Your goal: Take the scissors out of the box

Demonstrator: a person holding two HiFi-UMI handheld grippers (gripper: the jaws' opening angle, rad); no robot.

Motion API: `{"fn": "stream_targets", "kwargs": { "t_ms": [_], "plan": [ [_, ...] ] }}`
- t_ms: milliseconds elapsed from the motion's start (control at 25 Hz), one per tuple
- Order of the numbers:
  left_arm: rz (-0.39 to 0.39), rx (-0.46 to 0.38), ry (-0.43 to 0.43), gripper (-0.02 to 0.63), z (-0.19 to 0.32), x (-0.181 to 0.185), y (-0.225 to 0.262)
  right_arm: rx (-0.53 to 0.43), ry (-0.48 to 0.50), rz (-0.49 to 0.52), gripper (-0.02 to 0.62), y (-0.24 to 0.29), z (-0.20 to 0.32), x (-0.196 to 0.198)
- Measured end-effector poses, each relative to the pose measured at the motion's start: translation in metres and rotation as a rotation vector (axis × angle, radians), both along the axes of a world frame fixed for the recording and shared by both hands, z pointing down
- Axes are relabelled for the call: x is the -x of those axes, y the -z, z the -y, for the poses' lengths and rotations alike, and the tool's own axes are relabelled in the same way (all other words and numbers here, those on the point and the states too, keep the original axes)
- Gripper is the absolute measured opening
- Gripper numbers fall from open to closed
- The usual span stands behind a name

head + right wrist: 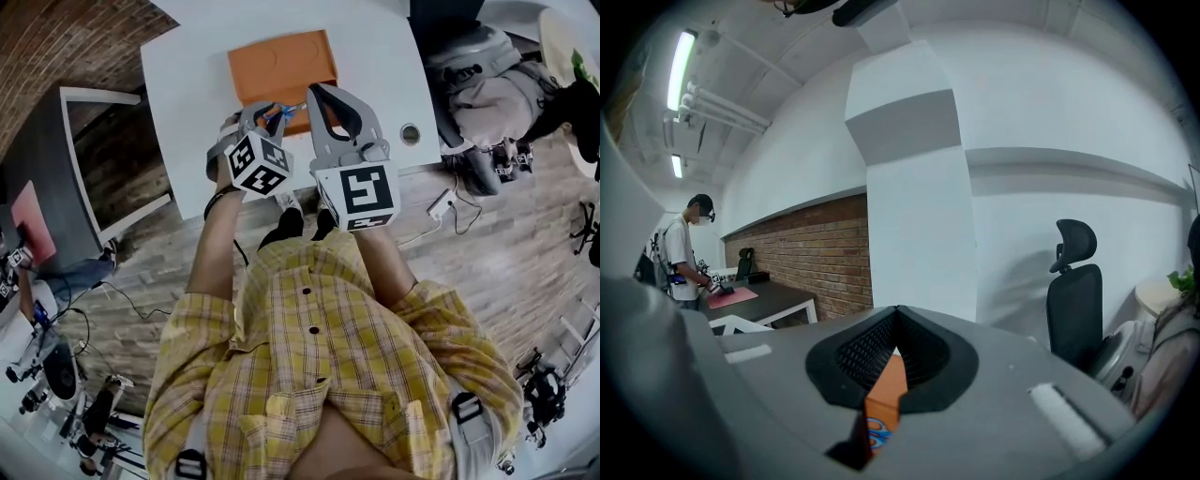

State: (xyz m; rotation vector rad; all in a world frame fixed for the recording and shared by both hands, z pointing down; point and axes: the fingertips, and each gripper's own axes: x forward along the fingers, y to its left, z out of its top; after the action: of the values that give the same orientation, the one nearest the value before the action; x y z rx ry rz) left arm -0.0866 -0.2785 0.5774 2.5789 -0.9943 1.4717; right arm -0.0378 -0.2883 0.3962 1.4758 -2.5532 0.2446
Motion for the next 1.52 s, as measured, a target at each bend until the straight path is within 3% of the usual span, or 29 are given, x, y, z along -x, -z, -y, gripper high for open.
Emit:
{"fn": "stream_targets", "kwargs": {
  "t_ms": [240, 480, 800, 1120, 1520],
  "plan": [
    [0.042, 0.052, -0.082, 0.100, 0.000, -0.001, -0.035, 0.019, -0.010, 0.011, 0.006, -0.008, 0.003, -0.002],
    [0.147, 0.094, -0.162, 0.100, 0.008, 0.003, -0.062, 0.032, -0.023, 0.009, 0.005, -0.016, 0.012, -0.003],
    [0.248, 0.226, -0.272, 0.112, -0.003, -0.004, -0.094, 0.041, -0.051, 0.009, 0.006, -0.020, 0.024, -0.015],
    [0.403, 0.280, -0.335, 0.112, 0.000, -0.002, -0.127, 0.046, -0.048, 0.009, 0.006, -0.022, 0.028, -0.017],
    [0.454, 0.354, -0.340, 0.112, -0.003, 0.003, -0.156, 0.052, -0.044, -0.001, 0.006, -0.026, 0.030, -0.022]
  ]
}}
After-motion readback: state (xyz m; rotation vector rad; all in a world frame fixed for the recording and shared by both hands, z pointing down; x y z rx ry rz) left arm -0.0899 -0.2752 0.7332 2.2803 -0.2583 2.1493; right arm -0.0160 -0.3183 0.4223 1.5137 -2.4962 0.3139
